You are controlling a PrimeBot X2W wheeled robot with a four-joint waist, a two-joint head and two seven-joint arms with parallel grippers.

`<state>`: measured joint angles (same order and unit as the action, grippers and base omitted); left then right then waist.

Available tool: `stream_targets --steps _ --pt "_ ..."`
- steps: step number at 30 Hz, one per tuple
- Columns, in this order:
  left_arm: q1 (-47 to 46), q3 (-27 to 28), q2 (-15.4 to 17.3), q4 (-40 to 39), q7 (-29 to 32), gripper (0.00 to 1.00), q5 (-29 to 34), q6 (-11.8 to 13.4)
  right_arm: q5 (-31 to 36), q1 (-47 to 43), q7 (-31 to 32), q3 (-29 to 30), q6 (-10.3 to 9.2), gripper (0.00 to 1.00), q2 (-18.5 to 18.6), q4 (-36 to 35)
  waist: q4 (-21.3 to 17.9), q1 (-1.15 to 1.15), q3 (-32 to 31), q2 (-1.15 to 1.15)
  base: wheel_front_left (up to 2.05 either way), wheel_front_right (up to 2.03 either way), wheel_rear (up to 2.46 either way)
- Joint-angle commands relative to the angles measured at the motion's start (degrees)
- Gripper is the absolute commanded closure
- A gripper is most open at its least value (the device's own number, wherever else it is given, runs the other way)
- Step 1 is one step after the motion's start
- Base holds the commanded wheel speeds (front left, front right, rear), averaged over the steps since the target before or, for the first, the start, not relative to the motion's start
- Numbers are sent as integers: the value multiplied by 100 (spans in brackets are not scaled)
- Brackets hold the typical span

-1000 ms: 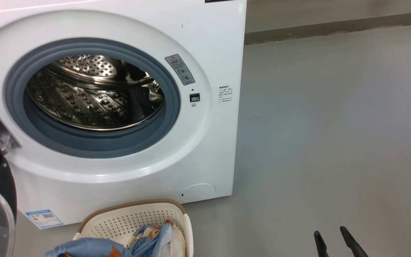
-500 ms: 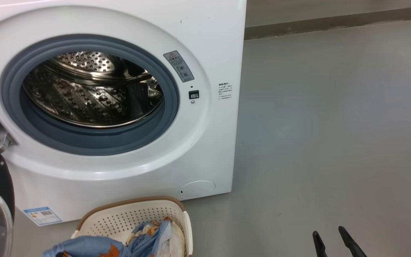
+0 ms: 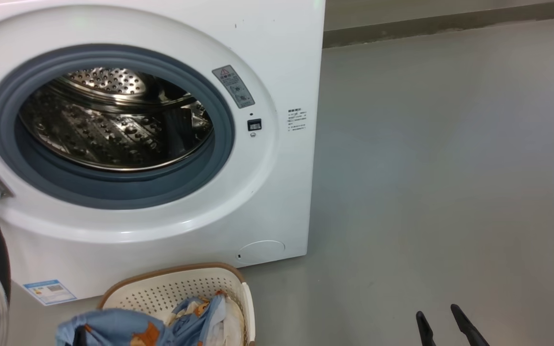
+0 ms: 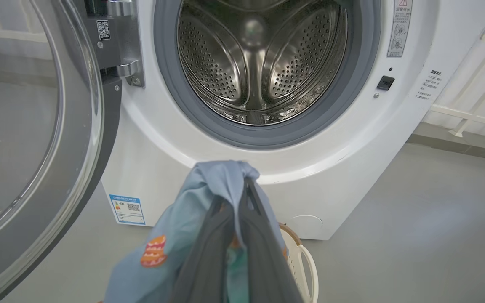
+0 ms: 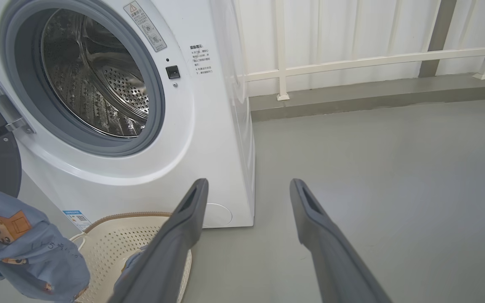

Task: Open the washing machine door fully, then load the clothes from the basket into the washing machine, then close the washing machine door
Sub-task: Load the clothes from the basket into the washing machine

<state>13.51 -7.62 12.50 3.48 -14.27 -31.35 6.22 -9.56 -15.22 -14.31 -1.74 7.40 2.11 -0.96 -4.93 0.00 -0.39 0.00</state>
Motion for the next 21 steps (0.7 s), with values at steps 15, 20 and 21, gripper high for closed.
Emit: stream_targets --steps 15,20,21 --pt "-1122 402 223 81 -24 100 -92 -97 -112 437 -69 -525 9 0 76 -301 -1024 0 636 0 0 0 0" --pt "-1570 693 497 178 -18 100 -167 -103 -270 465 -69 -657 9 0 76 -368 -1437 0 871 0 0 0 0" --pt "-1672 750 575 212 -19 100 -160 -100 -302 457 -69 -682 9 0 76 -379 -1515 0 908 0 0 0 0"
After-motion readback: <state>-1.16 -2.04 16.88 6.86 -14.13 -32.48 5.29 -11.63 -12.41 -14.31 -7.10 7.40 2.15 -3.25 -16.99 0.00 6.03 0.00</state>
